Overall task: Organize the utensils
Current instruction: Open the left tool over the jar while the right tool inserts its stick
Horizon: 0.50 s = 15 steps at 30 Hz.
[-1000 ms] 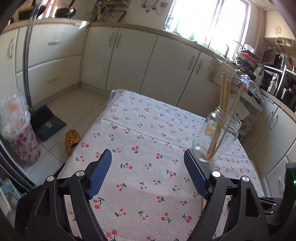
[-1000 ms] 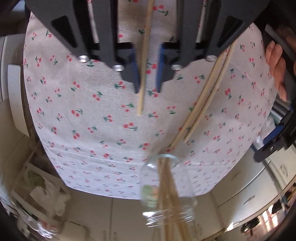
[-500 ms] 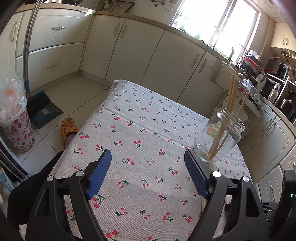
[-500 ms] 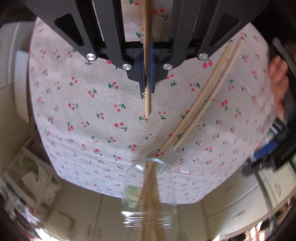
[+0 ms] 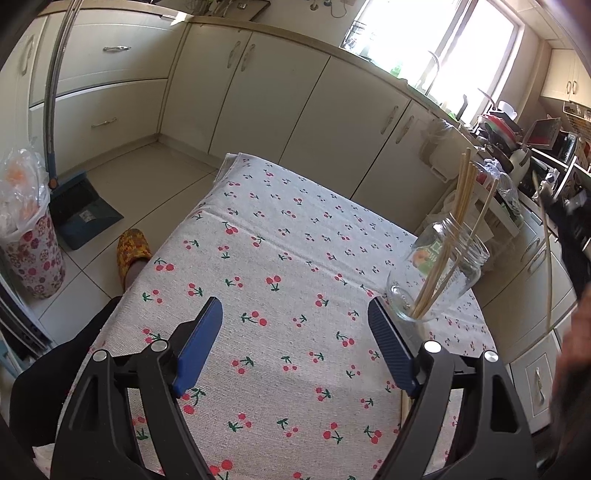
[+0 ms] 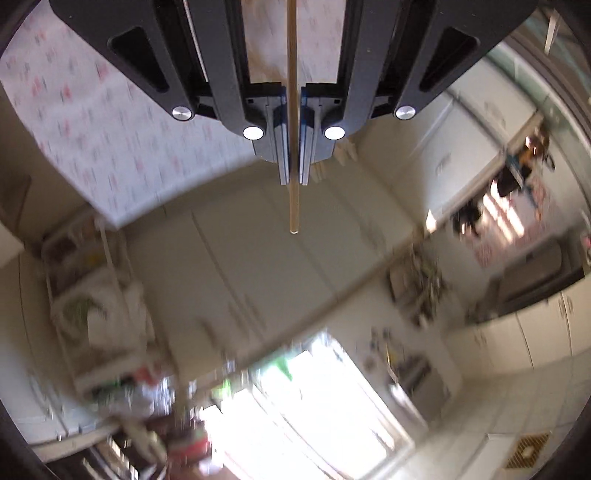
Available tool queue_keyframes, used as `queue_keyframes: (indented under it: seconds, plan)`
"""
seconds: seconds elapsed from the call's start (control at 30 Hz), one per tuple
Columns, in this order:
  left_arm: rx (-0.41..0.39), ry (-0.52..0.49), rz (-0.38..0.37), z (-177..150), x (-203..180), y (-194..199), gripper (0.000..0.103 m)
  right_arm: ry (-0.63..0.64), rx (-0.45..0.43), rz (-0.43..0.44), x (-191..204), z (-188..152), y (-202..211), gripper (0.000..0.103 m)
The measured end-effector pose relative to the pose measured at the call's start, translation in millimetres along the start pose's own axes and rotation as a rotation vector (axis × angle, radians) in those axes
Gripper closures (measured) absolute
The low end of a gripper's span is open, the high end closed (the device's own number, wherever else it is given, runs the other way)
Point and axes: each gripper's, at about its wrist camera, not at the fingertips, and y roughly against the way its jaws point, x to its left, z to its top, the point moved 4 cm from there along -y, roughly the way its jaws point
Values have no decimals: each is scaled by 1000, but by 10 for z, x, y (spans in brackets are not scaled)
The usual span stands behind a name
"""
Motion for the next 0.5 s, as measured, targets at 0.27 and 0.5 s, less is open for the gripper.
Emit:
queue_keyframes:
  seconds: [0.27,0.5]
  plan:
    - [3,10,-20,-2,1,-18,25,33,-251,-58,252,339,-297,97]
    - [7,25,-32,2,20,-35,25,115,-243,-132,216,110,-640,97]
